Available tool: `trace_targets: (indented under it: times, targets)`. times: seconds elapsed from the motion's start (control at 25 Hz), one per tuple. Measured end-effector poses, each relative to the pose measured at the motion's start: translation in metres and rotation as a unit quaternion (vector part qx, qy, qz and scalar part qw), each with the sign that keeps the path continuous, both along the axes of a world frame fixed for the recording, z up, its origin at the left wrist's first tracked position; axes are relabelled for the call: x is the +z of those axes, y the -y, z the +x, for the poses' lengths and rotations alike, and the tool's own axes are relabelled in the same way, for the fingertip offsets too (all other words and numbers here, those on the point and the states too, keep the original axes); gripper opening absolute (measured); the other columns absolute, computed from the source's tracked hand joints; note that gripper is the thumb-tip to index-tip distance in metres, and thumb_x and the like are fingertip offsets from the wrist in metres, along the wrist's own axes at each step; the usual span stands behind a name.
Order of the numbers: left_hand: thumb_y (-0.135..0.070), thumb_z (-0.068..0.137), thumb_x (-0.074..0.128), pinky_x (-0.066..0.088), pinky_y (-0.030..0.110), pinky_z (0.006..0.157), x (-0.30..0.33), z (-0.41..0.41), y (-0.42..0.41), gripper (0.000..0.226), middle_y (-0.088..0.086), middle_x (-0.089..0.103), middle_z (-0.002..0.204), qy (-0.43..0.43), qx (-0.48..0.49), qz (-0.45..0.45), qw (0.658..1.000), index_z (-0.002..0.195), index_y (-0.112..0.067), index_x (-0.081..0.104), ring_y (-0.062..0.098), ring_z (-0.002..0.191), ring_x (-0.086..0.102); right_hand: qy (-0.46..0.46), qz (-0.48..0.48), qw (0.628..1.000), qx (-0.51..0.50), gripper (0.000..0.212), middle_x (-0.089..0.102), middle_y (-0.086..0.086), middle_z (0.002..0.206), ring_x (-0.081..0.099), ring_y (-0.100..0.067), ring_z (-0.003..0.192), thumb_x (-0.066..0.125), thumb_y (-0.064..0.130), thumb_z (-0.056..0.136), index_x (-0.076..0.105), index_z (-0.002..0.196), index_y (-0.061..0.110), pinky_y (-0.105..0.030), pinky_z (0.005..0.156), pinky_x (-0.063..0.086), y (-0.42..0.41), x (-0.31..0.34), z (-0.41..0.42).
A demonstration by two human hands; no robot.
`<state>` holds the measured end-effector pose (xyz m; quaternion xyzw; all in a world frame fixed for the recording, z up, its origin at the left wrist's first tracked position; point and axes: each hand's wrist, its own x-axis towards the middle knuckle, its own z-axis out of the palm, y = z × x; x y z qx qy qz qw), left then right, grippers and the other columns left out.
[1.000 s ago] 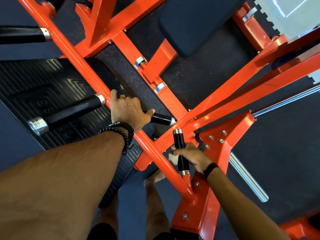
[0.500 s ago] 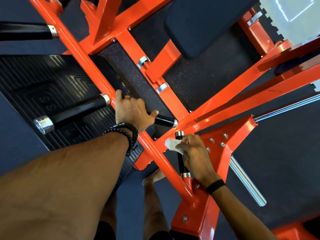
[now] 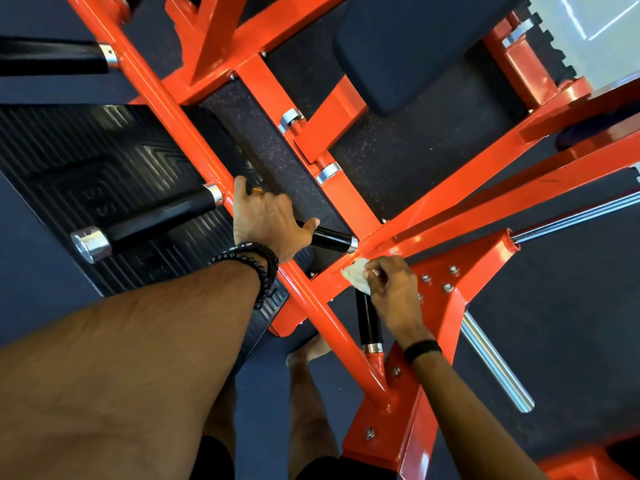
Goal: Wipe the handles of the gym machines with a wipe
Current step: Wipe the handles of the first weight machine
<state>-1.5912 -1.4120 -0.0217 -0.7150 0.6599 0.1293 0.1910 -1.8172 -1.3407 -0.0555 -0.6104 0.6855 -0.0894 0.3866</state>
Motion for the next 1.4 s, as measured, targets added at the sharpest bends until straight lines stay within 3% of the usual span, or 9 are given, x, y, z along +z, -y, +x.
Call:
trace_targets:
  times: [0.16,0.28,0.4,0.52,0.64,0.8,1.08,1.24,1.4]
  targets:
    - [-0.079,0.083,0.035,0.025,0.048,0.112,0.0,0.001,0.0,0.066,-0.001,0.064,0.071,-0.002,0.0,-0.002,1.0,0.081,-0.021,0.066,0.023,0.086,0.063,0.002,0.069,0.996,-0.061,0.01,0.068,0.008,0.081,0.062,0.008,0.067,0.071,-0.002,0.085,0.076,0.086,0.007,-0.008,0.064,0.042,-0.065,0.037,-0.029]
    - [-0.079,0.082,0.036,0.026,0.048,0.111,0.0,0.001,-0.001,0.067,0.0,0.064,0.071,0.005,-0.004,-0.004,1.0,0.081,-0.019,0.067,0.023,0.086,0.063,0.018,0.12,0.987,-0.109,0.011,0.074,-0.001,0.078,0.067,-0.006,0.065,0.071,-0.004,0.084,0.077,0.083,0.006,-0.019,0.064,0.045,-0.085,0.042,-0.033]
    - [-0.079,0.082,0.035,0.026,0.048,0.111,-0.001,0.0,-0.001,0.067,-0.001,0.062,0.068,0.011,-0.003,-0.001,1.0,0.081,-0.02,0.067,0.023,0.085,0.063,0.045,0.07,0.986,-0.141,0.015,0.072,0.004,0.084,0.067,-0.007,0.071,0.072,-0.008,0.081,0.078,0.09,0.003,-0.006,0.067,0.045,-0.034,0.017,-0.013]
    - [-0.08,0.082,0.034,0.025,0.047,0.111,-0.004,0.0,0.0,0.067,-0.001,0.062,0.068,0.014,-0.002,0.003,1.0,0.082,-0.021,0.066,0.023,0.086,0.063,0.062,0.072,0.976,-0.195,0.02,0.075,-0.006,0.092,0.065,-0.01,0.081,0.066,-0.011,0.082,0.077,0.094,0.001,-0.024,0.08,0.054,0.017,-0.016,0.004]
    - [-0.081,0.081,0.034,0.026,0.047,0.111,-0.005,0.0,0.001,0.068,-0.001,0.061,0.067,0.021,-0.006,-0.004,1.0,0.081,-0.022,0.066,0.023,0.085,0.062,0.02,0.094,0.982,-0.163,0.03,0.067,-0.014,0.063,0.05,-0.001,0.06,0.056,-0.016,0.082,0.068,0.062,0.003,-0.016,0.058,0.043,-0.008,-0.004,-0.003]
    - [-0.081,0.081,0.033,0.026,0.047,0.111,-0.008,0.001,-0.001,0.068,-0.002,0.058,0.062,0.025,-0.009,-0.008,1.0,0.076,-0.022,0.065,0.022,0.079,0.061,-0.004,0.229,0.97,-0.077,0.056,0.045,0.005,0.044,0.044,-0.007,0.043,0.052,-0.014,0.086,0.04,0.042,0.018,-0.024,0.042,0.038,-0.068,0.034,-0.03]
    - [-0.084,0.081,0.025,0.028,0.046,0.108,-0.009,0.001,-0.001,0.075,-0.001,0.058,0.061,0.042,-0.014,-0.001,0.999,0.079,-0.022,0.067,0.022,0.077,0.06,0.095,0.202,0.945,-0.241,0.04,0.053,0.005,0.056,0.045,-0.004,0.048,0.058,-0.003,0.09,0.059,0.054,0.014,-0.018,0.045,0.038,0.021,0.002,0.012]
    - [-0.084,0.081,0.027,0.028,0.046,0.109,-0.008,0.001,0.0,0.074,0.0,0.058,0.063,0.043,-0.014,-0.001,0.999,0.081,-0.022,0.068,0.022,0.078,0.059,0.097,0.349,0.916,-0.17,0.039,0.057,0.007,0.046,0.048,-0.001,0.036,0.046,-0.009,0.091,0.066,0.063,0.008,-0.017,0.038,0.037,-0.039,0.03,-0.016]
    - [-0.084,0.08,0.029,0.027,0.046,0.11,-0.007,0.001,-0.001,0.074,0.001,0.061,0.07,0.043,-0.011,-0.008,0.999,0.089,-0.023,0.07,0.023,0.084,0.062,0.092,0.321,0.91,-0.246,0.041,0.047,0.003,0.047,0.042,-0.009,0.041,0.05,-0.002,0.095,0.05,0.056,0.013,-0.022,0.043,0.031,-0.015,0.011,-0.009]
